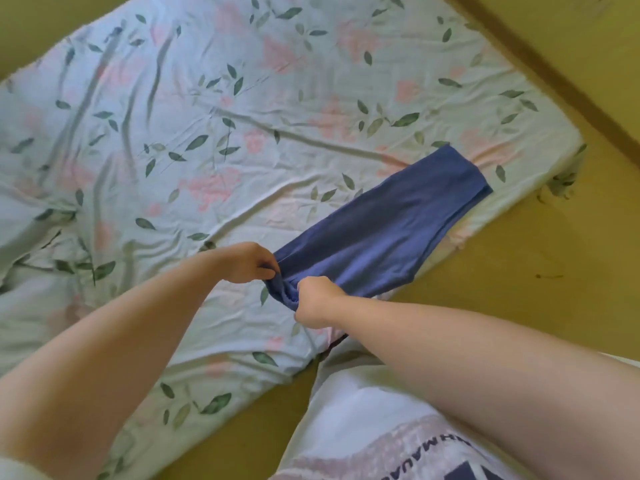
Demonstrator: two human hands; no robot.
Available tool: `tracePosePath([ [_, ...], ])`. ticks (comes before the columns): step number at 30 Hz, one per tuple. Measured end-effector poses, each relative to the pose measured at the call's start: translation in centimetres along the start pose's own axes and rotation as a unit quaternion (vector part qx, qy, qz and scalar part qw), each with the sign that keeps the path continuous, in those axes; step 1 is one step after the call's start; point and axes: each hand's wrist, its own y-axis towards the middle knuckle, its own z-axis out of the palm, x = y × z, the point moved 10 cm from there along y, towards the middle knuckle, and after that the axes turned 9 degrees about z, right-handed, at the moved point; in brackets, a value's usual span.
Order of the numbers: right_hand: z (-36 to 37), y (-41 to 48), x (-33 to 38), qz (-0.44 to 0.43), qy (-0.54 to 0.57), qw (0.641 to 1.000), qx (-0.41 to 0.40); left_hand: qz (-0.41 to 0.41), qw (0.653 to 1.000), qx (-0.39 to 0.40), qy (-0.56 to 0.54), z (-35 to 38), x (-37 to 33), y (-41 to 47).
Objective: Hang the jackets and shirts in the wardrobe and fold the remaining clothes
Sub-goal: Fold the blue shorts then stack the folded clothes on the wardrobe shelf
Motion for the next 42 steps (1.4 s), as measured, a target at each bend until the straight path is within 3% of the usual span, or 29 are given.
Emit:
tracePosePath([
  [5, 5.5, 0.2, 5.3, -0.068, -0.053, 0.993, 0.084, -0.062, 0.995, 0.035, -0.073, 3.7, 5.7, -3.5],
  [9, 5.0, 0.9, 5.5, -0.056, -0.058, 0.992, 0.092, -0.071, 0.991, 0.056, -0.101, 3.6, 7.0, -3.6],
  [12, 2.3, 2.0, 3.3, -0.015, -0.011, 0.997, 0.075, -0.035, 0.996, 0.059, -0.058, 0.9, 5.3, -1.8],
  [17, -3.2, 4.1, -4.2, 0.064, 0.16, 0.985, 0.027, 0.022, 0.999, 0.033, 0.027, -4.4, -0.7, 5.1],
  [24, -10.9, 7.7, -18.5, 0.151, 0.267, 0.95, -0.063, 0.099, 0.986, -0.043, 0.124, -9.8, -12.8, 19.6],
  [28, -15.9, 12.5, -27.5, 0.162, 0.262, 0.944, -0.122, 0.095, 0.979, -0.058, 0.171, -10.7, -17.2, 29.1],
  [34, -19.9, 21.2, -38.9, 0.166, 0.231, 0.951, -0.121, 0.083, 0.944, -0.06, 0.315, -10.6, -21.6, 42.8],
  [42, -23.0, 28.6, -45.3, 0.158, 0.12, 0.964, -0.176, 0.108, 0.893, -0.033, 0.436, -10.2, -24.4, 54.2],
])
